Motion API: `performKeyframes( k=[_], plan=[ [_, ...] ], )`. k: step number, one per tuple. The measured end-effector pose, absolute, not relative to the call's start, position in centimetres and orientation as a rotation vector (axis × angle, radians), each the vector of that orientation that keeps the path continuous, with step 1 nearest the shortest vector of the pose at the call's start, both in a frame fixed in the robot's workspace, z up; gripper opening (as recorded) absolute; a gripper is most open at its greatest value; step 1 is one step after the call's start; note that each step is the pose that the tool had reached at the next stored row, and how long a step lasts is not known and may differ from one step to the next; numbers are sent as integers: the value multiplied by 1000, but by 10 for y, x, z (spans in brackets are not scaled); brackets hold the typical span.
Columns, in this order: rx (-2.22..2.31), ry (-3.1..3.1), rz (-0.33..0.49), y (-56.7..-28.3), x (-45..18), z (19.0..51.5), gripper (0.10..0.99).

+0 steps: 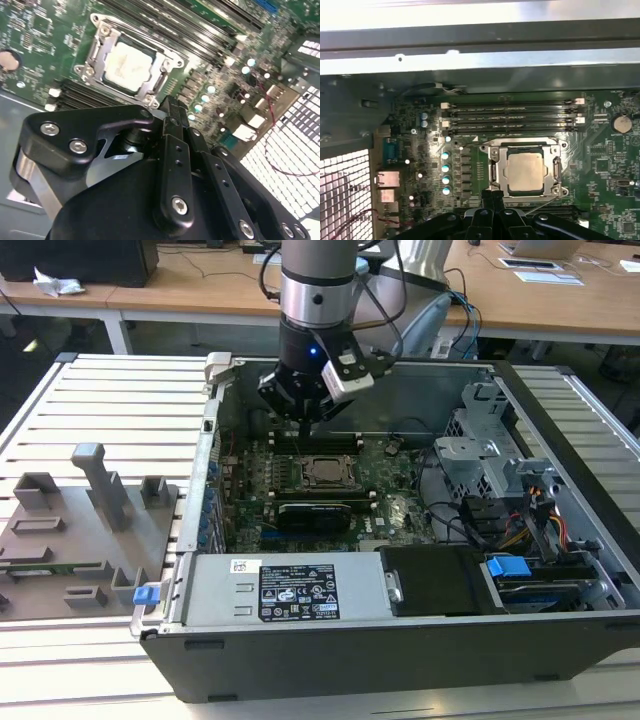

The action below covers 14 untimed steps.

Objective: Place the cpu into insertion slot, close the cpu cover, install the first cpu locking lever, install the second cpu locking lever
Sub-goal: 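Install the first cpu locking lever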

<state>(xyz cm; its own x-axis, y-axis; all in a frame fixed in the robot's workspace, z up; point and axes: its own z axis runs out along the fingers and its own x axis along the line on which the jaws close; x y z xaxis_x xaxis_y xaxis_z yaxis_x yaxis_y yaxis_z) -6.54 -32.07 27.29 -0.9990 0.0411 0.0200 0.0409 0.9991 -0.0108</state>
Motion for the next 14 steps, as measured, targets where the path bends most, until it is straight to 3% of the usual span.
performKeyframes(
  k=[14],
  plan=[
    [-64,-3121,16,-315,-95,273,106]
  ],
)
